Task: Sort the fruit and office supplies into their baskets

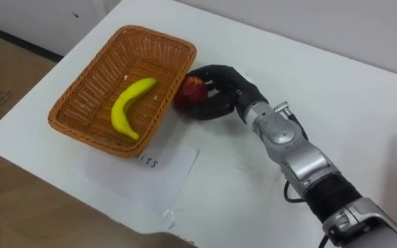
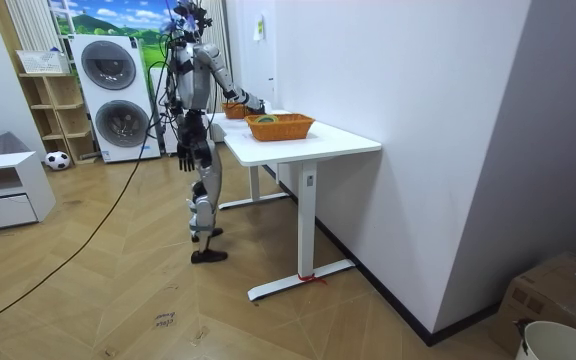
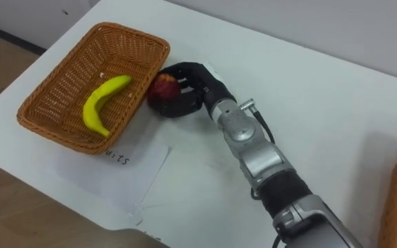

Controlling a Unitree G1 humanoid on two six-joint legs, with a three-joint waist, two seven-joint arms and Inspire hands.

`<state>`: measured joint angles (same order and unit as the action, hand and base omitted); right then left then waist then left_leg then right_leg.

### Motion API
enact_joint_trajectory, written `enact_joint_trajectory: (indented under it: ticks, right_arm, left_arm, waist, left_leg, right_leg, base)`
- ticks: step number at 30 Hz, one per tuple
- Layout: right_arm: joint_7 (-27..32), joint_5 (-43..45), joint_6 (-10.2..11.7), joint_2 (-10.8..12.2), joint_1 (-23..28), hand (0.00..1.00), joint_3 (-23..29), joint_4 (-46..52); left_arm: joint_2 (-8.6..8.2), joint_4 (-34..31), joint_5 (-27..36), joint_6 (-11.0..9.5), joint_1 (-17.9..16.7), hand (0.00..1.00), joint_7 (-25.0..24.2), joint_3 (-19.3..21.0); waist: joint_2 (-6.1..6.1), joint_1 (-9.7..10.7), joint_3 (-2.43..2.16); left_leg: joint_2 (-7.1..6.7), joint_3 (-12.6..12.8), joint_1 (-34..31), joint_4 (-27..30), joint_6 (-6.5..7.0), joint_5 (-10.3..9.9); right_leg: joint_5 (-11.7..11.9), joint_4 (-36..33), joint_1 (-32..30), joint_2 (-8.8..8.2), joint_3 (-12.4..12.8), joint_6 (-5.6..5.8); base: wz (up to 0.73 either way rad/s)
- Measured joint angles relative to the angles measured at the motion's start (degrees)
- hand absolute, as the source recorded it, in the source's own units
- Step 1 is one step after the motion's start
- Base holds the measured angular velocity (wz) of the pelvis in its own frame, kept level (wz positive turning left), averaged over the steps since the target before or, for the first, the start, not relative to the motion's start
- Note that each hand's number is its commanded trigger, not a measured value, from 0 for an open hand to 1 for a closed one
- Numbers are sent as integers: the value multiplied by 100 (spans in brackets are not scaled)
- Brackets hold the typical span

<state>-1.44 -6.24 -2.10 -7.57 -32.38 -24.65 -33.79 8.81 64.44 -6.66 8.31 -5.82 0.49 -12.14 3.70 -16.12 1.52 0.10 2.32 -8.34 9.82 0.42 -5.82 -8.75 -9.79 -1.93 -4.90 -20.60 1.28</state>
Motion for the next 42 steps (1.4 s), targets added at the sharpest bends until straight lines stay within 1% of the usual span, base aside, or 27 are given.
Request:
enact_joint_trajectory:
  ticks: [4, 8, 12, 16, 19, 23, 27, 31, 33, 36, 40, 42]
  right_arm:
    - [14, -49, 1, -3, 2, 100, -15, -9]
    - [22, -39, 1, -20, 17, 100, -15, -15]
    - [-2, -35, 1, -76, 35, 100, -13, 13]
    - [-61, 27, -1, -198, 216, 100, 82, 344]
    - [-64, -21, -1, -269, 365, 100, 146, 637]
    - [-61, -49, -1, -453, 576, 100, 301, 1013]
    - [-51, -48, -3, -492, 610, 100, 422, 1046]
    - [-47, -5, -29, -487, 798, 100, 639, 1491]
    - [-5, -29, -29, -487, 805, 100, 688, 1535]
    - [27, -22, -47, -507, 808, 100, 759, 1688]
    - [94, -7, -47, -510, 808, 100, 809, 1996]
    - [91, -7, -47, -506, 808, 100, 806, 2113]
  left_arm:
    - [0, -13, 45, -9, -2, 0, 8, 2]
    - [3, -18, 30, -30, -3, 0, 27, 30]
    - [12, -28, 20, -60, -26, 0, 48, 76]
    - [17, -37, 24, -82, -48, 0, 12, 200]
    - [15, -25, 21, -90, -76, 0, 8, 332]
    - [7, -30, 22, -114, -135, 0, 2, 527]
    - [-8, -30, 14, -107, -196, 0, 4, 552]
    - [-41, -29, 17, -108, -283, 0, 14, 665]
    - [-41, 3, 27, -104, -362, 0, 39, 672]
    - [-44, 23, 30, -106, -388, 0, 65, 672]
    - [-32, 39, 30, -110, -388, 0, 64, 676]
    - [-32, 42, 30, -115, -388, 0, 59, 676]
  waist:
    - [8, 7, 5]
    - [34, 13, 19]
    - [68, 16, 6]
    - [85, 78, -6]
    - [83, 181, -9]
    - [67, 206, -19]
    - [43, 207, -47]
    - [51, 254, -66]
    - [52, 317, -67]
    - [61, 351, -82]
    - [60, 351, -83]
    - [70, 339, -92]
  left_leg:
    - [-1, 12, 12, -4, 0, 0]
    - [-1, 11, 65, -11, -3, -2]
    - [0, 16, 80, -10, -3, -3]
    - [-2, 25, 77, -5, -3, -3]
    - [-2, 2, 109, -4, -3, -3]
    - [-1, 1, 157, 0, -4, -3]
    - [-2, -2, 203, 1, -4, -4]
    - [-2, 1, 221, 15, -3, -3]
    - [-5, 9, 301, 7, -3, -3]
    - [1, 30, 319, 3, -3, -3]
    - [4, 45, 386, -9, -2, -3]
    - [3, 49, 430, -18, -3, -3]
  right_leg:
    - [0, 1, 12, -1, 4, 0]
    - [0, 14, 76, 1, 7, 0]
    - [-1, 12, 87, -1, 7, 1]
    - [-1, 12, 91, -5, 7, 1]
    - [0, 16, 120, -4, -1, 1]
    - [0, 15, 167, -2, -7, 1]
    - [-1, 15, 216, -1, -9, 1]
    - [0, 12, 235, -1, -2, 1]
    - [0, 13, 310, -4, 1, 1]
    - [0, 10, 313, -4, 12, 1]
    - [-1, 13, 376, -2, 20, 1]
    - [-1, 14, 418, -2, 17, 1]
  base:
    - [0]
    - [1]
    - [0]
    - [0]
    - [0]
    - [0]
    - [0]
    - [0]
    - [0]
    - [-4]
    - [-2]
    - [0]
